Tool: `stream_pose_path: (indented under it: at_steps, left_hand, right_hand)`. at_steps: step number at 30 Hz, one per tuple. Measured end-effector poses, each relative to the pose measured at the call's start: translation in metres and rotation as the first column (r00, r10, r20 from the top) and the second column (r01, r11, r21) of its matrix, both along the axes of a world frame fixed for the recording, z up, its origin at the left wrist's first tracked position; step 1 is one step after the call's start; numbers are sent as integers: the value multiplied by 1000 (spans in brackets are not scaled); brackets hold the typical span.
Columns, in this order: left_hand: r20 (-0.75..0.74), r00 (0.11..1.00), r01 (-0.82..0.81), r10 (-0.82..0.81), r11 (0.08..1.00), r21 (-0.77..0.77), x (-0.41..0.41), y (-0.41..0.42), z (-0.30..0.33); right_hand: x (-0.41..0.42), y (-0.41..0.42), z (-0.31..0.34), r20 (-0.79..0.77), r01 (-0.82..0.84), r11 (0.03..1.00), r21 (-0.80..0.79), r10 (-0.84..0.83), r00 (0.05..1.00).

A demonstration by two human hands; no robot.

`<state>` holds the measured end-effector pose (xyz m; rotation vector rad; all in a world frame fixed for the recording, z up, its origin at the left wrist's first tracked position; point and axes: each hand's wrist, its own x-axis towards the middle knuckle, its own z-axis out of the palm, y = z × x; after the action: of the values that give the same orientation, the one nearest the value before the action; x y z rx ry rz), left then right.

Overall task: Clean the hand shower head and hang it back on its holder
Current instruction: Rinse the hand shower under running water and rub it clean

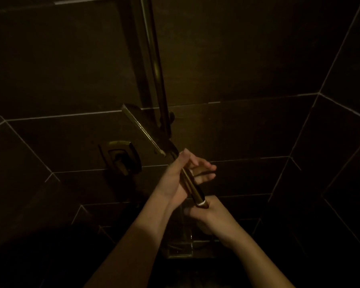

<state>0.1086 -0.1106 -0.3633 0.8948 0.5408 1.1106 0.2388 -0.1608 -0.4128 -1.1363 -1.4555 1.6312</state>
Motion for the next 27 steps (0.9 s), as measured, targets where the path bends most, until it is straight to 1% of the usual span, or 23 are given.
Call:
stream_pose_path:
  at_steps: [1,3,5,6,8,9,11,13,14,16,18,20,22,25,27]
  left_hand:
    - [65,994,85,-86,996,20,-2,1,0]
    - [185,952,234,-245,969,78,-7,5,-1]
    - [239,922,286,-304,952,107,-10,7,-3]
    - [234,923,295,-307,952,85,-10,7,-5]
    - [204,949,249,-240,968,-19,-9,7,-6]
    - [160,973,179,-165,980,-82,-6,5,-4]
    - [12,999,-32,35,981,-192,1,1,1]
    - [-124,974,-214,189,948,-234,7,0,3]
    - [-168,959,-262,227,938,-229,10,-2,3]
    - [-175,956,-270,236,941,-205,12,-5,3]
    - [-118,974,-212,192,960,-182,10,-12,5]
    - [-98,983,-171,159,976,-133,8,-17,8]
    - [-105,983,-165,152,979,-119,8,-18,8]
    - [-125,978,-182,168,977,-109,8,-20,11]
    - [-97,981,-177,169,981,-83,8,-20,10]
  right_hand:
    - [0,-2,1,-40,-55,998,-35,54,998]
    - [-1,-5,2,-101,-125,989,-81,117,988]
    - [-2,-6,2,-133,-148,983,-108,133,982]
    - [-3,-6,2,-143,-147,982,-121,129,981]
    - [-4,-6,2,-126,-117,983,-141,99,987]
    - [-5,-6,3,-95,-80,987,-137,67,993]
    - [-8,-5,0,-9,34,994,-100,-35,999]
    - [-11,-4,-2,58,131,990,-41,-129,990]
    - [-12,-5,-3,78,165,986,-16,-163,983]
    - [-13,-6,-4,90,212,977,4,-211,973]
    - [-14,-7,-2,65,219,976,-5,-218,974]
    - [-16,-8,1,21,223,975,-20,-223,975]
    - [-17,-8,3,-3,237,971,-22,-237,971]
    - [-15,-8,5,20,231,973,10,-231,973]
    - [-13,-7,7,24,221,975,15,-221,975]
